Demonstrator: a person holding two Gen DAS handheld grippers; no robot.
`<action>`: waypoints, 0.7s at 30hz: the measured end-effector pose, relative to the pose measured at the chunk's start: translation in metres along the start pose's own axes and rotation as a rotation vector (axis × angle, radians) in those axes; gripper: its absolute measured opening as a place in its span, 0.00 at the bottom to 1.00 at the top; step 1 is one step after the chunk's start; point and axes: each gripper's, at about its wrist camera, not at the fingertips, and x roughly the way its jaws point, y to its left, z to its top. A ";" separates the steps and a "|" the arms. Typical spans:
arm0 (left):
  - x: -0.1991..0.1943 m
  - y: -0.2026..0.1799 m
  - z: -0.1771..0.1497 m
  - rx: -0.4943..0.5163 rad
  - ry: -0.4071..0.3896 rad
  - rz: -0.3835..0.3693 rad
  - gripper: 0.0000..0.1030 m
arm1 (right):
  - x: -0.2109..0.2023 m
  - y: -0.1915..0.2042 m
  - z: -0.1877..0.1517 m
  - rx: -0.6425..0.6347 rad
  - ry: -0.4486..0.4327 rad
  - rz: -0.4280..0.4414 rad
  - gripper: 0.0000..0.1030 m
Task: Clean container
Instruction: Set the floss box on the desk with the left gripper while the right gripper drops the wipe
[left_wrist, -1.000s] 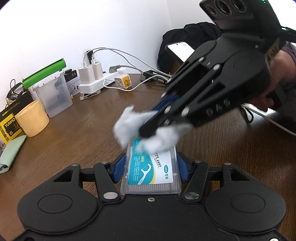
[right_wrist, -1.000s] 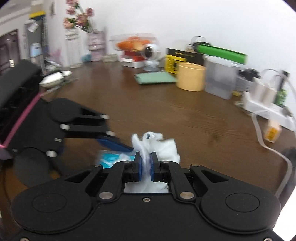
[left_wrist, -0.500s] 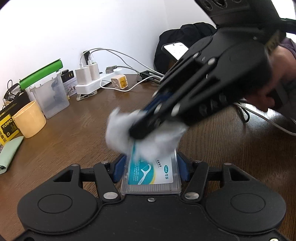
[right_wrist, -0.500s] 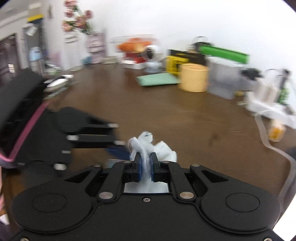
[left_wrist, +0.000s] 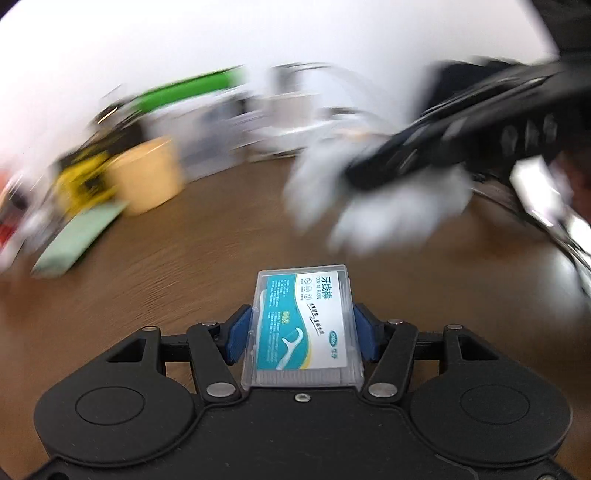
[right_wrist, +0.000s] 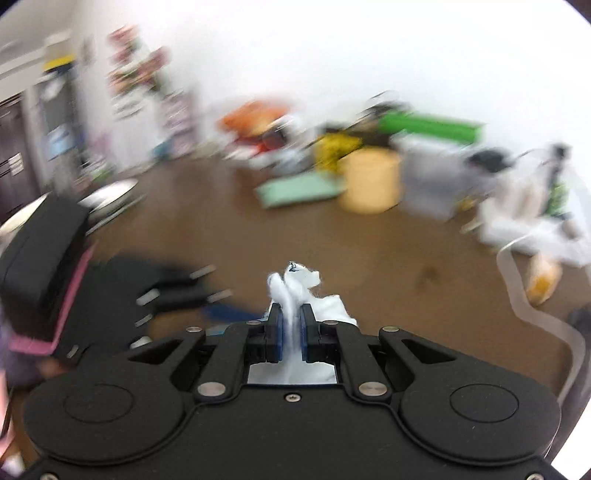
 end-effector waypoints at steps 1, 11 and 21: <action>0.009 0.006 0.008 -0.065 0.015 0.059 0.56 | 0.006 -0.010 0.010 0.017 -0.008 -0.035 0.09; 0.077 0.028 0.062 -0.324 0.031 0.298 0.57 | 0.103 -0.054 0.037 0.216 0.092 -0.248 0.10; 0.004 0.025 0.048 -0.413 0.018 0.295 1.00 | 0.064 -0.036 0.027 0.253 0.007 -0.268 0.80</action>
